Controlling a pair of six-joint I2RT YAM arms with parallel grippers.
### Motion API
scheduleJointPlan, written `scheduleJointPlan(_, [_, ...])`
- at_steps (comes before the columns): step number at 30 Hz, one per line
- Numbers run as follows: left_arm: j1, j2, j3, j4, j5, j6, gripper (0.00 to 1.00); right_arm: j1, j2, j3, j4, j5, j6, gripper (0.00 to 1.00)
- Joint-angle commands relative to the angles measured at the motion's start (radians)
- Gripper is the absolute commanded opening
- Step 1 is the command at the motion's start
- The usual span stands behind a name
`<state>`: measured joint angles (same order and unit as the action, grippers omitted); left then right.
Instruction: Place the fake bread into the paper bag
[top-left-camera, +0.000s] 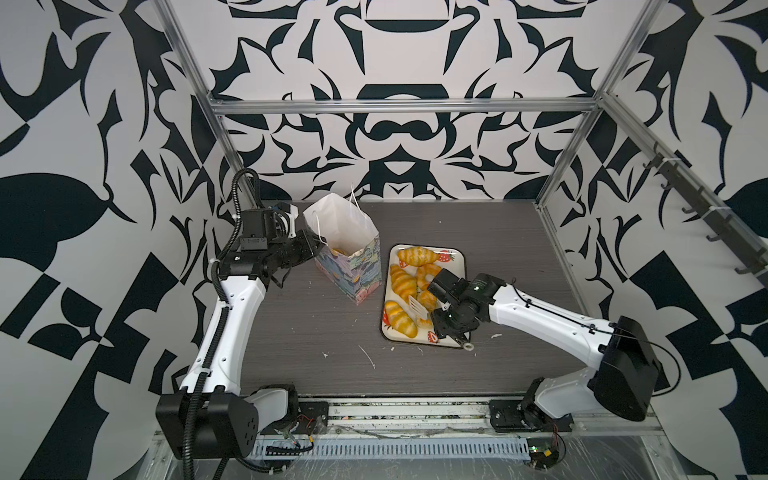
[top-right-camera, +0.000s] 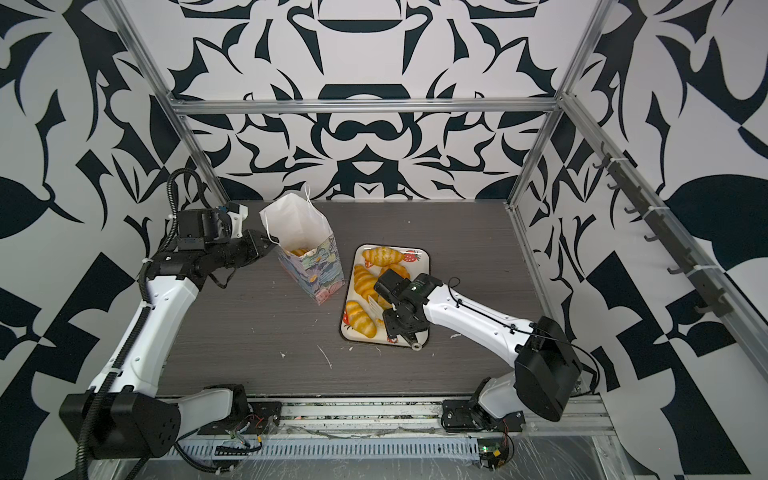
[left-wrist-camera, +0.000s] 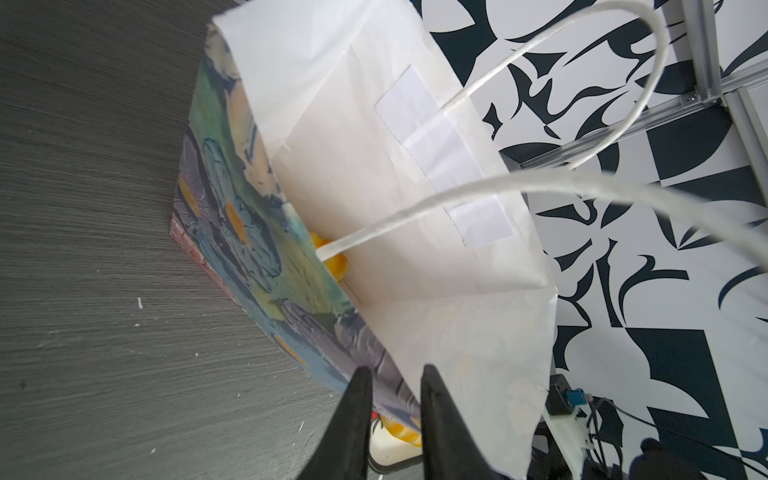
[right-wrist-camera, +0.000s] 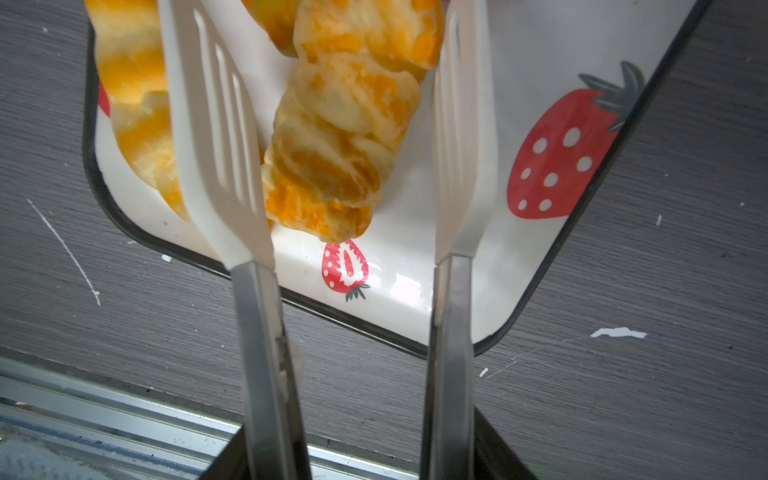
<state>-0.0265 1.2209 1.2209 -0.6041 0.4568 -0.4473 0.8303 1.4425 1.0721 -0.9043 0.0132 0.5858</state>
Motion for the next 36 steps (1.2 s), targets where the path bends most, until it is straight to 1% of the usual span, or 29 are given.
scheduleJointPlan(1, [-0.001, 0.009, -0.007, 0.004, 0.006, 0.005, 0.25, -0.003, -0.001, 0.012, 0.017, -0.006, 0.019, 0.60])
scheduleJointPlan(13, [-0.003, 0.011, -0.008, 0.007, 0.007, 0.005, 0.25, -0.003, -0.010, 0.021, -0.012, 0.005, 0.008, 0.58])
scheduleJointPlan(23, [-0.003, -0.001, -0.009, 0.005, 0.005, 0.005, 0.25, -0.003, -0.024, 0.053, -0.089, 0.054, -0.022, 0.52])
scheduleJointPlan(31, [-0.003, -0.002, -0.009, 0.004, 0.005, 0.005, 0.25, -0.003, -0.033, 0.078, -0.150, 0.097, -0.045, 0.51])
scheduleJointPlan(36, [-0.002, -0.005, -0.010, 0.004, 0.004, 0.005, 0.24, -0.003, -0.032, 0.081, -0.160, 0.101, -0.047, 0.52])
